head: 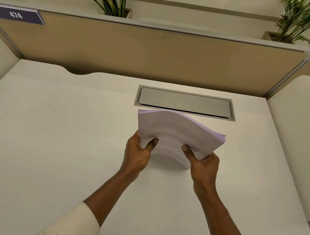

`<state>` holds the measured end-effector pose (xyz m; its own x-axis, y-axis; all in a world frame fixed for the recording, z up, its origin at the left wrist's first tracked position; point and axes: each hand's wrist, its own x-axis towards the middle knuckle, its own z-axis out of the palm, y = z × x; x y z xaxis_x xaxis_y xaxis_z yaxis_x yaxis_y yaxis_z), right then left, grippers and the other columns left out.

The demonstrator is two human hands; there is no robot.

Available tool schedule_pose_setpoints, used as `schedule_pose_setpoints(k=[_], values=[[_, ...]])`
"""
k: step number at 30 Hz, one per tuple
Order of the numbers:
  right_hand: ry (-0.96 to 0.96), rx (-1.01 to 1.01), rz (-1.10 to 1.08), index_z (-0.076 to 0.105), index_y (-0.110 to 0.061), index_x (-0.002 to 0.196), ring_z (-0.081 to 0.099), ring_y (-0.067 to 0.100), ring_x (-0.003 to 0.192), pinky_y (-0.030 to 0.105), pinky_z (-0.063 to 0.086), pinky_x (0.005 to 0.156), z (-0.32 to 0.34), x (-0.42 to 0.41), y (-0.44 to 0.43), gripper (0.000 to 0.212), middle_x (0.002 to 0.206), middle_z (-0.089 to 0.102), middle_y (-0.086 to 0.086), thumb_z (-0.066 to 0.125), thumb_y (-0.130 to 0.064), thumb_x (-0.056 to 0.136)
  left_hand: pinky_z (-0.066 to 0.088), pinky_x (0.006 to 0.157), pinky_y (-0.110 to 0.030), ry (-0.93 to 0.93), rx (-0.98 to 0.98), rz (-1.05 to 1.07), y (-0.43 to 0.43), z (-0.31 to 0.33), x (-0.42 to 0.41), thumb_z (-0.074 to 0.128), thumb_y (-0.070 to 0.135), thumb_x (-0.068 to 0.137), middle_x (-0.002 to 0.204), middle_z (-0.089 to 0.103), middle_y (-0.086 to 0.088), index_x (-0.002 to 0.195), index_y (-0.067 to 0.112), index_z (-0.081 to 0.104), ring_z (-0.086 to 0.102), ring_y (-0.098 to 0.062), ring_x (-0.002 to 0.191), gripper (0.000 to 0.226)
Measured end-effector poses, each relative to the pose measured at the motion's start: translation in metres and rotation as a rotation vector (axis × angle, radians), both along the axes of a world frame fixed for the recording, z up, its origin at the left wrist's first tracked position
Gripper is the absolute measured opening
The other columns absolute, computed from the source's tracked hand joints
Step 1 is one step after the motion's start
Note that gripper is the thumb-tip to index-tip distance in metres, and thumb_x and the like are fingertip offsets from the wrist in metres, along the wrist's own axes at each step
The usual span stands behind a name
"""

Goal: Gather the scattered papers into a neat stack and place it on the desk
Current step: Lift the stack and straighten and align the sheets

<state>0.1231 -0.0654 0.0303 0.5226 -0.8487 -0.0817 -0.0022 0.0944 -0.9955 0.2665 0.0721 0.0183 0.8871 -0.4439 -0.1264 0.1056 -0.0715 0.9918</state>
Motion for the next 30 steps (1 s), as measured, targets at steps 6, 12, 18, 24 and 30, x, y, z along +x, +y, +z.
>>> schedule_pose_setpoints(k=[6, 12, 18, 24, 30], values=[[0.052, 0.047, -0.007, 0.084, -0.049, 0.095, 0.081, 0.006, 0.097, 0.038, 0.063, 0.091, -0.012, -0.001, 0.004, 0.042, 0.102, 0.086, -0.014, 0.091, -0.009, 0.086, 0.059, 0.083, -0.016, 0.004, 0.041, 0.012, 0.002, -0.010, -0.003, 0.080, 0.020, 0.099, 0.110, 0.081, 0.027, 0.110, 0.052, 0.072, 0.074, 0.006, 0.101, 0.034], [0.060, 0.045, 0.003, 0.083, -0.049, 0.092, 0.080, 0.004, 0.094, 0.036, 0.063, 0.090, -0.017, 0.001, 0.007, 0.041, 0.100, 0.086, -0.015, 0.090, -0.009, 0.087, 0.059, 0.084, -0.017, 0.006, 0.050, 0.028, 0.003, -0.015, -0.003, 0.080, 0.018, 0.098, 0.110, 0.081, 0.027, 0.112, 0.048, 0.072, 0.074, 0.005, 0.102, 0.035], [0.056, 0.040, -0.001, 0.084, -0.046, 0.096, 0.081, 0.006, 0.096, 0.034, 0.063, 0.088, -0.020, 0.003, 0.003, 0.037, 0.102, 0.086, -0.013, 0.091, -0.011, 0.087, 0.061, 0.085, -0.017, 0.022, 0.036, 0.033, 0.003, -0.020, -0.002, 0.080, 0.018, 0.098, 0.112, 0.081, 0.025, 0.117, 0.045, 0.073, 0.075, 0.002, 0.104, 0.033], [0.060, 0.043, -0.011, 0.083, -0.046, 0.097, 0.080, 0.006, 0.096, 0.032, 0.063, 0.086, -0.024, 0.002, -0.001, 0.035, 0.103, 0.086, -0.014, 0.092, -0.014, 0.086, 0.061, 0.084, -0.018, 0.012, 0.048, 0.046, 0.001, -0.022, -0.002, 0.080, 0.022, 0.098, 0.111, 0.080, 0.027, 0.119, 0.043, 0.073, 0.074, 0.003, 0.104, 0.030], [0.080, 0.063, 0.016, 0.084, -0.047, 0.094, 0.080, 0.005, 0.095, 0.034, 0.061, 0.086, -0.027, 0.004, -0.002, 0.037, 0.101, 0.086, -0.014, 0.090, -0.011, 0.087, 0.059, 0.076, -0.007, 0.006, 0.062, 0.046, 0.000, -0.026, -0.001, 0.078, 0.014, 0.099, 0.109, 0.080, 0.029, 0.118, 0.041, 0.072, 0.074, 0.006, 0.103, 0.033]])
